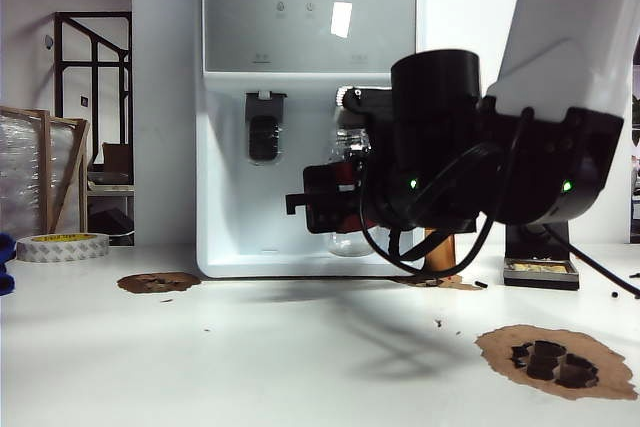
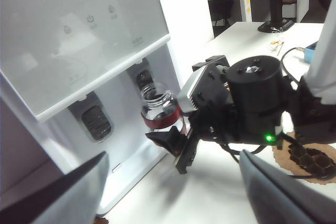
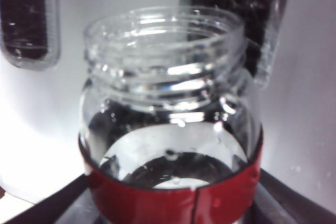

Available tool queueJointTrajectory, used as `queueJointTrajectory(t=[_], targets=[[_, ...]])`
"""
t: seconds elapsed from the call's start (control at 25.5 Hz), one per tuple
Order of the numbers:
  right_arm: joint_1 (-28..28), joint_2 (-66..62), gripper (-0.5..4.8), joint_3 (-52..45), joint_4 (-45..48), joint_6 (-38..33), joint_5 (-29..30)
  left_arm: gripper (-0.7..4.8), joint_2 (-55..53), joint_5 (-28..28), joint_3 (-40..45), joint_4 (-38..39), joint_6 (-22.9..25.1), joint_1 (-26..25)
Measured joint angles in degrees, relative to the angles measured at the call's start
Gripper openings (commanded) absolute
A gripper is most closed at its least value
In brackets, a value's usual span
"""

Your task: Pick up the water bottle with two loops of red belts, then reach the front water dispenser and gently press the gray-black baffle horizontally to get a little water.

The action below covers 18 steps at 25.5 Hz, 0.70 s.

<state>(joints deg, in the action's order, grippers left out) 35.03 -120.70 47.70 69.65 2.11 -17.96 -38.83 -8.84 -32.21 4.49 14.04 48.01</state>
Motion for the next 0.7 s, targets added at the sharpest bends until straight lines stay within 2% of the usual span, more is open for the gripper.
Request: queueJointTrajectory(t=[0.35,0.7], targets=[[-2.8,-0.8,1.56,0.5,1.7,-2.1,-0.3,4.0,0.0,0.0,0.0,0.6,0.0,0.0],[-2.9,-0.9,1.55,1.6,0.7,-1.9,1.1,4.0,0.0,0.0,0.0,0.6,0.0,0.0]])
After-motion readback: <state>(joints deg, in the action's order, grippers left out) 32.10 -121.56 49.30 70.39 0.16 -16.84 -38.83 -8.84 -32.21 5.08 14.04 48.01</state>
